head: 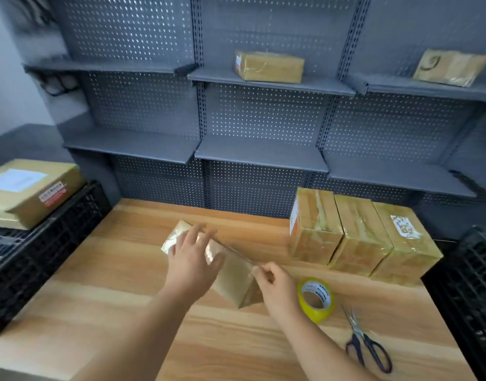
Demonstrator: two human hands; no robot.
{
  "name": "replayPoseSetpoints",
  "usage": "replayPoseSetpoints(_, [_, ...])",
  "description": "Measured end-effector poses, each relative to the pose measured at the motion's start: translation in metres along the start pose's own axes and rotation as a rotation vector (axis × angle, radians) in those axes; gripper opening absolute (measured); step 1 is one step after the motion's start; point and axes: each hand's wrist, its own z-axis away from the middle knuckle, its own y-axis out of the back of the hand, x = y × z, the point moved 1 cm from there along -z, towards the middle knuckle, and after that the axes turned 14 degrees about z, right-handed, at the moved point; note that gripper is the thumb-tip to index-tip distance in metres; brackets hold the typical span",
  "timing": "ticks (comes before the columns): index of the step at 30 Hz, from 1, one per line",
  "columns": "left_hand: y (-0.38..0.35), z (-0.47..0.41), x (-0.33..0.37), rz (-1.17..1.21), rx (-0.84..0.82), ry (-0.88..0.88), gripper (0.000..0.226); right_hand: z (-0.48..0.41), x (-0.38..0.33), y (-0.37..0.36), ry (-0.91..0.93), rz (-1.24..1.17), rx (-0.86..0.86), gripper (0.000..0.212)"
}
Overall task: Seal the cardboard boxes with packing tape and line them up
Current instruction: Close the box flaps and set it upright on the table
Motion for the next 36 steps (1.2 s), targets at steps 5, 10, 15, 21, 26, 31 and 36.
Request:
replayPoseSetpoints(5, [-0.023,0.019,0.016,-0.075,-0.387,-0.011,0.088,-0.006,-0.009,0.007,-0.098,-0.018,0.000,0.027])
replayPoseSetpoints(10, [-0.039,-0.002,0.018,-0.154,-0.436,-0.224,0.063,-0.007,0.000,0.000,-0.296,-0.235,-0.140,0.033])
replayPoseSetpoints(15, [-0.041,-0.008,-0.001,-0.014,-0.479,-0.280,0.060,-0.007,0.003,0.002,-0.251,-0.362,-0.279,0.013])
replayPoseSetpoints(21, [-0.025,-0.005,-0.016,0.032,-0.450,-0.257,0.067,-0.018,-0.017,-0.012,-0.246,-0.427,-0.305,0.020])
replayPoseSetpoints(26, [-0.019,-0.008,-0.036,0.036,-0.457,-0.252,0.068,-0.023,-0.024,-0.031,-0.108,-0.211,-0.216,0.029])
replayPoseSetpoints(31, [-0.030,-0.028,-0.035,0.079,-0.470,-0.321,0.065,-0.024,-0.022,-0.015,0.025,-0.127,-0.180,0.043])
replayPoseSetpoints(36, [-0.035,-0.040,-0.044,0.157,-0.462,-0.336,0.062,-0.026,-0.015,-0.015,0.275,0.289,0.159,0.022])
